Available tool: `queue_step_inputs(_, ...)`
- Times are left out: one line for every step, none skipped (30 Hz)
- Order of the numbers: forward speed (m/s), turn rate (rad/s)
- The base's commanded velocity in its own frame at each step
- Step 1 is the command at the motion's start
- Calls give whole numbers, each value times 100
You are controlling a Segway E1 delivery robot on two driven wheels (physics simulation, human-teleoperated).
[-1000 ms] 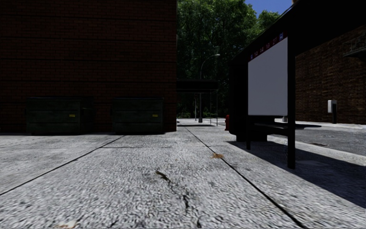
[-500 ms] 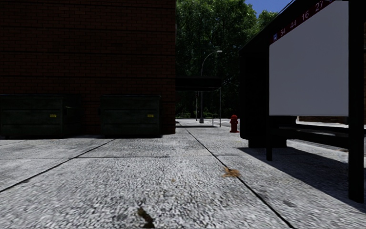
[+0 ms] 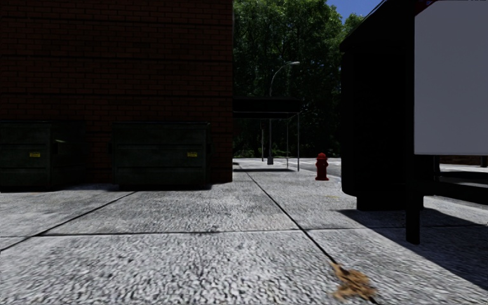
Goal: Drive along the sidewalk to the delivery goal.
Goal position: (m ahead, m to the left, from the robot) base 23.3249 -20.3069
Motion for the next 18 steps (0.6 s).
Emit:
queue_step_inputs(200,0)
queue_step_inputs(200,0)
queue_step_inputs(200,0)
queue_step_inputs(200,0)
queue_step_inputs(200,0)
queue_step_inputs(200,0)
queue_step_inputs(200,0)
queue_step_inputs(200,0)
queue_step_inputs(200,0)
queue_step_inputs(200,0)
queue_step_inputs(200,0)
queue_step_inputs(200,0)
queue_step_inputs(200,0)
queue_step_inputs(200,0)
queue_step_inputs(200,0)
queue_step_inputs(200,0)
queue_step_inputs(200,0)
queue_step_inputs(200,0)
